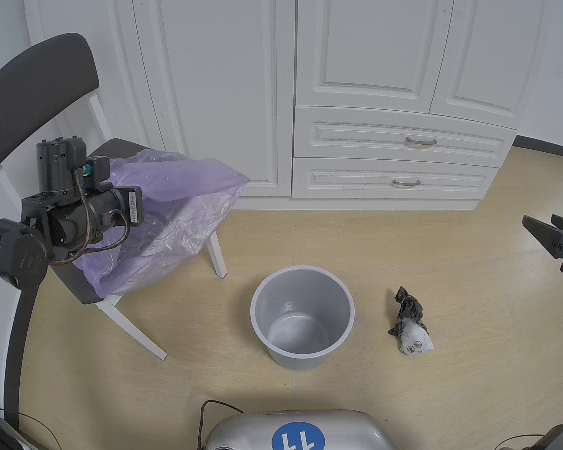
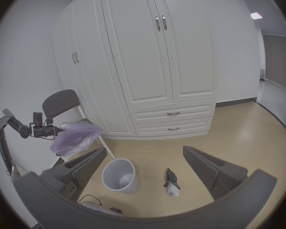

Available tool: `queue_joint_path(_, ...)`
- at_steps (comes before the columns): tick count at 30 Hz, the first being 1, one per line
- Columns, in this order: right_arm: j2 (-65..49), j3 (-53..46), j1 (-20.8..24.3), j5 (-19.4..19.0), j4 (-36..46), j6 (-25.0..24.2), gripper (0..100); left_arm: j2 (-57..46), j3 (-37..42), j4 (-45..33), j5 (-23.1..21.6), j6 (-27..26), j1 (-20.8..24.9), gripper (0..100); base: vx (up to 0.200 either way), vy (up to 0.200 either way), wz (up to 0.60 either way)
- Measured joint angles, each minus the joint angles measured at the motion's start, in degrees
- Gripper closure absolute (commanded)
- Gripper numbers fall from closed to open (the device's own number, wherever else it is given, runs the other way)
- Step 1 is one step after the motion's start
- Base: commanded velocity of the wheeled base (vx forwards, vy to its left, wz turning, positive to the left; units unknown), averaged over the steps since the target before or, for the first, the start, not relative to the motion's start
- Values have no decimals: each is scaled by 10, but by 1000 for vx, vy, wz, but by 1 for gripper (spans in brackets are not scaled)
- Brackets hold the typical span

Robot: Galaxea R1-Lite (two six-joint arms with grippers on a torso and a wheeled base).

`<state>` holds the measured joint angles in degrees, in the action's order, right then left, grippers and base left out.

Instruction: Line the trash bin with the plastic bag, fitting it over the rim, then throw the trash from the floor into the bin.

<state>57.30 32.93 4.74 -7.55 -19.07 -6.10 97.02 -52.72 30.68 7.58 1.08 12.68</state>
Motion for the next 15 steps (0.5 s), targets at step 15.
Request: queue_joint_path(15, 2, -7, 13, 4, 0, 0, 0, -162, 169, 88, 83, 178, 51, 100, 0, 0, 0)
